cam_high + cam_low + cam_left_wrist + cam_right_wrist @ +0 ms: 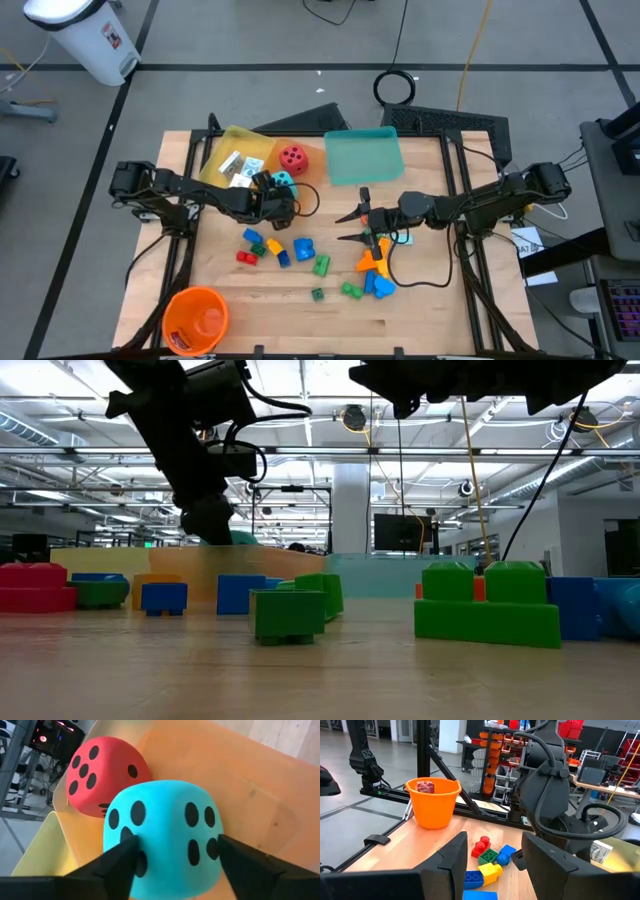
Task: Pick & Place Toys
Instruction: Put the blue dice into the orange bin, then put the blue game piece into the blue bin
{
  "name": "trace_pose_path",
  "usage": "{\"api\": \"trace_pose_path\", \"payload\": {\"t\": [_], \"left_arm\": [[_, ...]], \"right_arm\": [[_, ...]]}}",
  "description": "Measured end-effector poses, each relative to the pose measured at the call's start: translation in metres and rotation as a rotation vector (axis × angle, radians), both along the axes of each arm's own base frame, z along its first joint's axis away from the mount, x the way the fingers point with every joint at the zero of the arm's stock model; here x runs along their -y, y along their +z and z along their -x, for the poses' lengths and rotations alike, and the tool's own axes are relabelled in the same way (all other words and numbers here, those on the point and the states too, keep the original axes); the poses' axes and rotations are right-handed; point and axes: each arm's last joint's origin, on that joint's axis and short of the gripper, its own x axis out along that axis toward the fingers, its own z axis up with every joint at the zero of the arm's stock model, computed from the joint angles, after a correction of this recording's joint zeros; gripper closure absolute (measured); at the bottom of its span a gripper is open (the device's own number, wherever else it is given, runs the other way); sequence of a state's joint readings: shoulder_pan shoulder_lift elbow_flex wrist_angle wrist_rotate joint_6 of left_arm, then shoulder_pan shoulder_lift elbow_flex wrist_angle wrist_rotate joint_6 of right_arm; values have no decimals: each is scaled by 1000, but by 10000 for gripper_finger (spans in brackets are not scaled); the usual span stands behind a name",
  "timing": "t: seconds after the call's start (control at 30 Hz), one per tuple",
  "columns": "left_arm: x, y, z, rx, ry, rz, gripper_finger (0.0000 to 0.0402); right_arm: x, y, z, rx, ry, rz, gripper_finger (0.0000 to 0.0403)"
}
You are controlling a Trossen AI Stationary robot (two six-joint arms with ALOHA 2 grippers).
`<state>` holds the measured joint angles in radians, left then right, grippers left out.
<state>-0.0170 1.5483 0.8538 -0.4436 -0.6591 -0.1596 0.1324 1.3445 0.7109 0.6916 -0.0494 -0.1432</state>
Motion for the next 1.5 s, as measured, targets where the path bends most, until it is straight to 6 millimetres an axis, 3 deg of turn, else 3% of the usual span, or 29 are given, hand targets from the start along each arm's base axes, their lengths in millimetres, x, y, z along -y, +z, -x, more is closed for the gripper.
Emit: {"api": "trace_pose_path", "payload": {"t": [0.2,0.4,0.53,0.7,0.8,0.9,1.2,1.5], "left_arm": [[4,19,7,54,-32,30,61],[11,53,23,180,-115,135,35],[18,73,46,227,-158,291,30],[29,81,74,201,-105,579,32],[37,75,84,165,-39,668,30],[45,56,94,82,30,694,32],[50,-10,121,-200,-48,527,55],[52,-21,114,-103,-177,514,76]], "right_arm": [[0,0,0,-2,0,0,248],[0,-2,0,-17,-1,2,248],[0,-1,0,-15,-1,2,248],[0,-1,0,-13,0,2,248],[0,-1,0,-14,0,2,248],[0,-1,0,-15,0,2,248],[0,-1,0,-8,0,1,248],[0,-1,0,-8,0,1,248]]}}
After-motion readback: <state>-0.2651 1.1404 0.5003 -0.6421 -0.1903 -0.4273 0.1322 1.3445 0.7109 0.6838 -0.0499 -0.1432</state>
